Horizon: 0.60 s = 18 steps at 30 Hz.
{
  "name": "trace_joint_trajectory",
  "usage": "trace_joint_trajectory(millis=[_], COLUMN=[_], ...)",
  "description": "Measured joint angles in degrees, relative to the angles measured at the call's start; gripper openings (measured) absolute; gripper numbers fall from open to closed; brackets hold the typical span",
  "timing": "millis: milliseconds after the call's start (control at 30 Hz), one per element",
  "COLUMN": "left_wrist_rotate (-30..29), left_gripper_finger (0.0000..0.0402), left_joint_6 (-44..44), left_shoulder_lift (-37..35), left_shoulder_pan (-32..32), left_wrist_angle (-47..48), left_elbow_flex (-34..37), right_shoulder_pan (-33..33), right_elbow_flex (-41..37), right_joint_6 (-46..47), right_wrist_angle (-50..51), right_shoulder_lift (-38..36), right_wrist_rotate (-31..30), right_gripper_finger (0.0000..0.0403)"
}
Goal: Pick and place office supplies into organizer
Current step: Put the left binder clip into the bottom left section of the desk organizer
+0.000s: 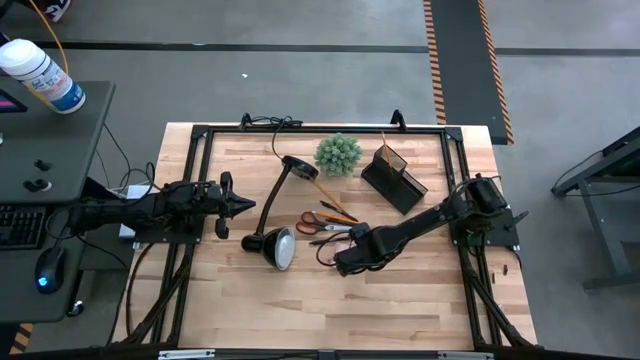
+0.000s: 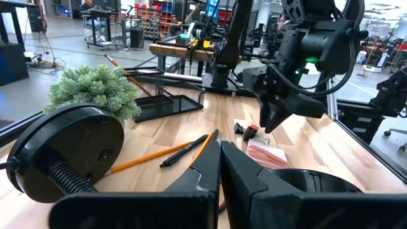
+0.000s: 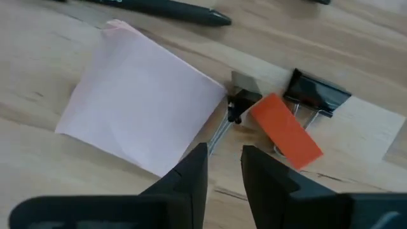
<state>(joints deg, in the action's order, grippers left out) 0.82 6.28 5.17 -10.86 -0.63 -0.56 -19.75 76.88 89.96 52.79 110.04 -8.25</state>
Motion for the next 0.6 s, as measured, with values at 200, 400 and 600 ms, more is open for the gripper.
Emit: trace_joint_trajectory(millis=[200,400,600], left_wrist_rotate=[0.01,0.0,0.02], left_gripper_finger=[0.0001,0.0001,0.0001], left_joint_6=[0.0,0.0,-0.02], left_shoulder_lift=[0.0,0.0,0.0], left_shoulder_pan=[0.01,0.01,0.01], left_wrist_angle=[0.0,-0.01,0.01], left_elbow_flex=[0.0,0.0,0.0], right_shoulder_pan=[0.88,2.1,2.19], right_elbow_flex=[0.0,0.0,0.0], right_joint_6=[0.21,-0.48,-0.7], right_wrist_angle=[0.11,0.38,1.43], right_shoulder_lift=[0.0,0.0,0.0], right_wrist_rotate=[-0.36,-0.79,-0.22], right_gripper_finger=[0.0087,0.0087,0.0087])
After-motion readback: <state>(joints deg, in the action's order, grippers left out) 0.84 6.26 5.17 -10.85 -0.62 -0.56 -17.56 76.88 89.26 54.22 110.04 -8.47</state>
